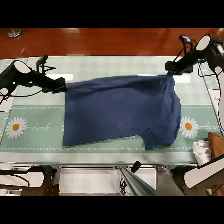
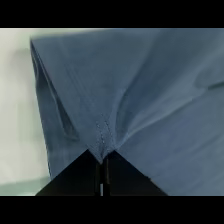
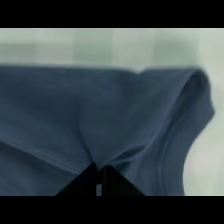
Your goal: Fold the shirts.
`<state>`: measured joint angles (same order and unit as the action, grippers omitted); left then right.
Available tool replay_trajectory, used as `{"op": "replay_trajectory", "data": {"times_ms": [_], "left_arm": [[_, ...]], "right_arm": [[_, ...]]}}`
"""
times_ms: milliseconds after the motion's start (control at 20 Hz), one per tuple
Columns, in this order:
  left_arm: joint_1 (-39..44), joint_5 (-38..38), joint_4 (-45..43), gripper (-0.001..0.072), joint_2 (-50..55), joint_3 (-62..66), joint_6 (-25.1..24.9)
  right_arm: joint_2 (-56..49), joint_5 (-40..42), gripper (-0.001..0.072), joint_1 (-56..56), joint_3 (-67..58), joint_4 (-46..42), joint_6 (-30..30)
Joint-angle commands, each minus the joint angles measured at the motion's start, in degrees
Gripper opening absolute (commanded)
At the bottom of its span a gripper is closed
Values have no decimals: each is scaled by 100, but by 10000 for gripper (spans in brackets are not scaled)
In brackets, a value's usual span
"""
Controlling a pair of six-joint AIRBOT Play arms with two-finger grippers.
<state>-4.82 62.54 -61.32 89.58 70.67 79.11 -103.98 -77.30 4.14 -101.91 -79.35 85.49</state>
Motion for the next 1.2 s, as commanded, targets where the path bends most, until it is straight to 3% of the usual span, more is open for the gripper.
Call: {"op": "replay_trajectory", "data": {"times_ms": [0, 200, 400, 800, 850, 900, 950, 1050, 1150], "left_arm": [[-39, 844, -85, 34, 76, 17, 273], [-42, 964, -175, 34, 138, 9, 564], [-177, 1169, -310, 34, 131, 11, 564], [-195, 1038, -321, 35, 179, 9, 564], [-195, 1038, -321, 36, 179, 9, 562], [-199, 1040, -321, 58, 179, 9, 562], [-199, 1106, -321, 153, 179, 9, 557], [-205, 1429, -372, 383, 173, 9, 201], [-216, 2188, -931, 397, 131, -42, -46]], "right_arm": [[-138, -1349, 21, 4, 2, -214, -63], [-310, -1628, 21, 4, 2, -437, -55], [-310, -1635, 20, 9, 2, -1274, -57], [-313, -1217, 21, 9, 2, -1156, 33], [-319, -1222, 43, 9, 2, -1054, 31], [-321, -1272, 222, 9, 2, -935, -94], [-326, -1460, 426, 9, 2, -756, -428], [-308, -1906, 460, 59, 2, -750, -509], [-164, -2212, 460, 199, 81, -772, -444]]}}
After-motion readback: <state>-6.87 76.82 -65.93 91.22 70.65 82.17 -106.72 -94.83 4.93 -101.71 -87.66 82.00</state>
